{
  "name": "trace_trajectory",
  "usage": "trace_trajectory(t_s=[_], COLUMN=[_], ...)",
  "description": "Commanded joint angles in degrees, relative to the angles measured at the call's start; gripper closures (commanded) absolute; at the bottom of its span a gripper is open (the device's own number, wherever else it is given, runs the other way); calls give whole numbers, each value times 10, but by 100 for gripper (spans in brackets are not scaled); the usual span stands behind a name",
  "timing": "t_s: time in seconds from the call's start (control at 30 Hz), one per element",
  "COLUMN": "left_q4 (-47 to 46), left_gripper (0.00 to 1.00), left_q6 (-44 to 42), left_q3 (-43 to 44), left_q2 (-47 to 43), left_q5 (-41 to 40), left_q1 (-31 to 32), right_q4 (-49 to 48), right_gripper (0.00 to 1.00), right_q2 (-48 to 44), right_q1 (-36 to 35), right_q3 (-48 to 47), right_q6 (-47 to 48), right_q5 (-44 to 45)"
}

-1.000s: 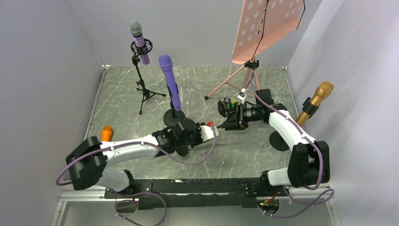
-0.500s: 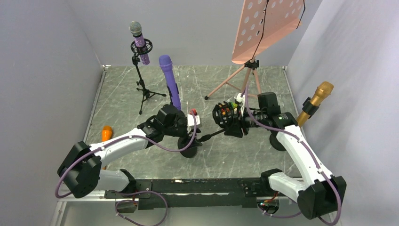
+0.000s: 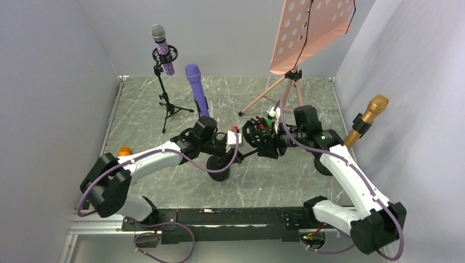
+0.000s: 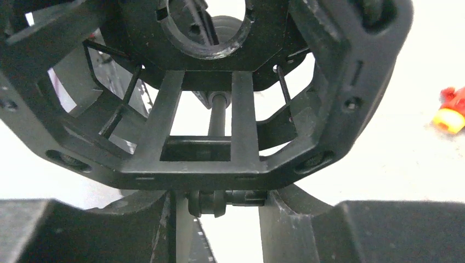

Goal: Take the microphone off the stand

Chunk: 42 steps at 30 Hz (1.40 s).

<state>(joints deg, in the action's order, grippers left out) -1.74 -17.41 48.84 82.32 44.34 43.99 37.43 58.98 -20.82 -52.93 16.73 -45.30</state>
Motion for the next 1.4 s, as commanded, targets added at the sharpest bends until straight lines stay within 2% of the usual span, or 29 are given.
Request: trace_trajectory(t_s=[0.0, 0.03, 0.1, 0.13, 0.17, 0.23, 0.3, 0.33, 0.4, 0.43, 0.47, 0.5, 0.63, 0.73, 0.8, 0.87, 0.93, 1.0, 1.03, 1.13, 1.37], left_q4=[23, 9, -1, -12, -20, -15, -4, -4, 2, 5, 10, 15, 16, 8, -14, -58, -94, -131, -140, -161, -168], left_gripper=[100, 100, 100, 100, 100, 100, 100, 95, 66, 49, 38, 33, 29, 28, 28, 28, 26, 7, 2, 1, 10], left_q6=[-75, -72, -58, -38, -14, 25, 38, 39, 26, 16, 7, 2, 4, 2, 3, 17, 25, 26, 21, 29, 68], left_q3=[28, 22, 21, 19, 16, 21, 24, 23, 24, 25, 25, 27, 22, 12, 3, -9, -16, -20, -17, 4, 71], left_q2=[-19, -24, -21, -14, -10, -4, -3, -7, -14, -18, -23, -27, -47, -49, -45, -38, -28, -10, 1, 37, 87], left_q5=[-86, -150, -378, -460, -499, -509, -488, -472, -429, -402, -377, -350, -276, -206, -127, -77, -19, 22, 33, 32, 28], left_q1=[51, 76, 134, 150, 155, 156, 156, 156, 154, 152, 148, 143, 112, 78, 52, 32, 20, 18, 18, 23, 38], right_q4=[41, 70, 88, 91, 92, 76, 71, 67, 55, 48, 44, 45, 70, 93, 137, 150, 149, 162, 170, 189, 151], right_gripper=[100, 100, 100, 100, 100, 100, 100, 100, 100, 100, 100, 100, 100, 100, 98, 98, 99, 99, 99, 99, 100], right_q2=[86, 111, 135, 146, 159, 176, 185, 190, 199, 200, 198, 194, 163, 133, 103, 66, 44, 38, 38, 36, 2], right_q1=[-2, 6, 45, 67, 89, 127, 132, 133, 135, 135, 135, 134, 133, 132, 130, 125, 123, 119, 117, 112, 112], right_q3=[-98, -112, -109, -102, -91, -77, -90, -98, -112, -121, -130, -143, -175, -167, -160, -145, -134, -133, -133, -131, -91], right_q6=[-180, -222, -287, -323, -356, -398, -393, -390, -384, -372, -355, -328, -219, -78, 68, 146, 183, 216, 229, 252, 195], right_q5=[90, 83, 25, 2, -23, -63, -52, -48, -50, -53, -54, -46, -7, -77, -125, -118, -112, -113, -114, -114, -101])
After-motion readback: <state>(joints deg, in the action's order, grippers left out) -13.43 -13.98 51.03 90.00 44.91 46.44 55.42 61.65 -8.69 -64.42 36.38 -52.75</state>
